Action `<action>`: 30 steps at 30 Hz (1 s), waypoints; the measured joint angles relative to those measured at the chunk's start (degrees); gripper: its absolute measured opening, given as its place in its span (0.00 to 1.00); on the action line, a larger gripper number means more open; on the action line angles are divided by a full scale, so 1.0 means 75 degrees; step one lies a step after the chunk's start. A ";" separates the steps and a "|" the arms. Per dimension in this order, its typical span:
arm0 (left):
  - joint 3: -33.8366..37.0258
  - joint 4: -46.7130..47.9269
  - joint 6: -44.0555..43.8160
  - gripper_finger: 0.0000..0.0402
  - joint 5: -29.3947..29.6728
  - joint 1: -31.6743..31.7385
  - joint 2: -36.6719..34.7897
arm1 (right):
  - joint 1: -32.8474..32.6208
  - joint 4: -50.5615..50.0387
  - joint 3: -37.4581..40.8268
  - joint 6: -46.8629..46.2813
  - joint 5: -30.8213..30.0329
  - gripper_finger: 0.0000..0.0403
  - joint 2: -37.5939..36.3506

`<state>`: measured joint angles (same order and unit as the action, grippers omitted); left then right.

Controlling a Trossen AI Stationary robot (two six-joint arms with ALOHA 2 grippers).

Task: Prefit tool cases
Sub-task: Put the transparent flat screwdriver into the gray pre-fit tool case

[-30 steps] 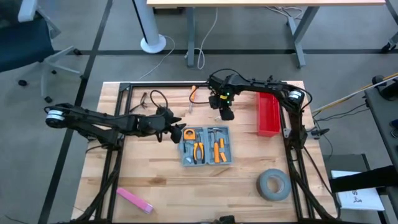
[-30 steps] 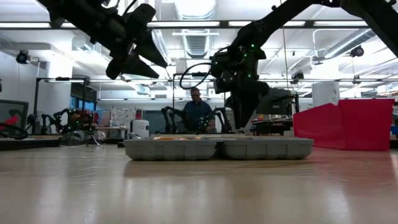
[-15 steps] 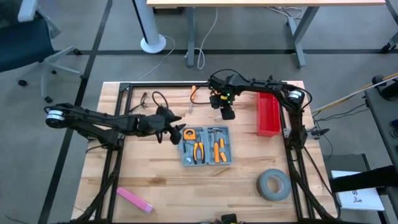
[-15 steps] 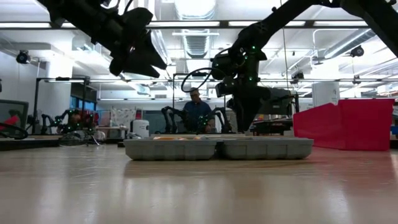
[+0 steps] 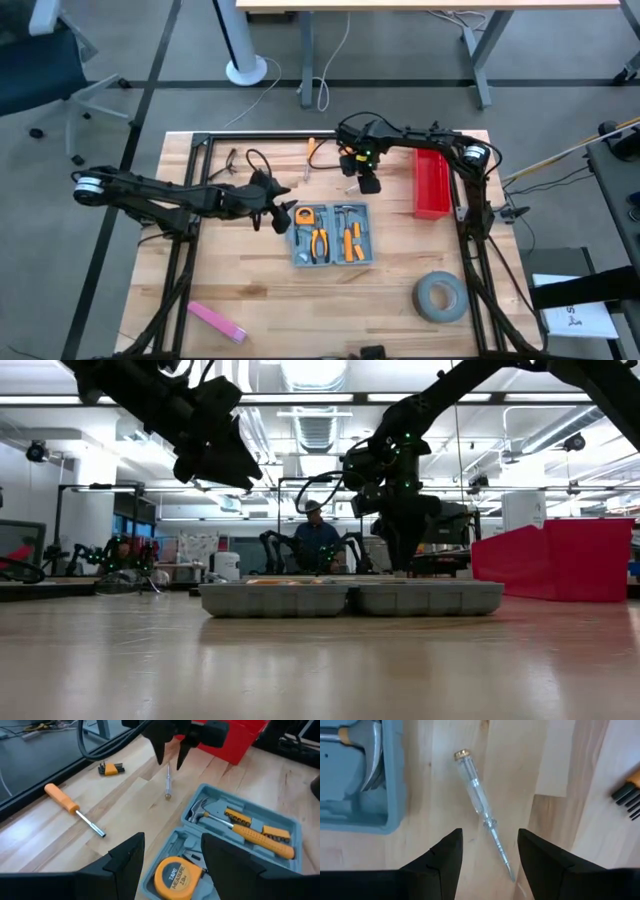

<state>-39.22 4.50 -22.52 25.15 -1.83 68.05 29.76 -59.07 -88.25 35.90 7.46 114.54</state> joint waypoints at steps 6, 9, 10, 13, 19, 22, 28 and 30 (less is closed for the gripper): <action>0.0006 0.0063 0.0000 0.51 0.0042 0.0009 0.0000 | -0.0054 0.0166 -0.0023 -0.0184 -0.0011 0.40 -0.0150; 0.0006 0.0063 -0.0018 0.51 0.0406 0.0009 0.0000 | -0.0087 0.0538 -0.0034 -0.0187 -0.0004 0.41 -0.0264; 0.0006 0.0074 -0.0064 0.51 0.0508 0.0009 0.0000 | -0.0089 0.0639 -0.0035 -0.0187 -0.0003 0.41 -0.0305; 0.0006 0.0091 -0.0220 0.51 0.0598 0.0012 -0.0032 | -0.0084 0.0843 -0.0035 -0.0187 0.0012 0.42 -0.0384; 0.0006 0.0403 -0.0576 0.51 0.0605 0.0009 -0.0298 | -0.0084 0.0680 -0.0035 -0.0309 0.0051 0.41 -0.0430; 0.0006 0.0773 -0.0727 0.51 0.0604 0.0009 -0.0505 | -0.0084 0.0693 -0.0035 -0.0262 0.0061 0.40 -0.0431; 0.0006 0.1120 -0.0753 0.51 0.0605 0.0009 -0.0791 | -0.0306 0.1182 -0.0070 -0.0186 0.0061 0.40 -0.0440; 0.0006 0.1314 -0.0803 0.51 0.0596 0.0008 -0.0884 | -0.0397 0.1153 -0.0161 -0.0299 0.0079 0.41 -0.0441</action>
<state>-39.18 14.35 -28.55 29.62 -1.76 61.42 26.78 -50.42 -89.46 33.66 8.06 111.23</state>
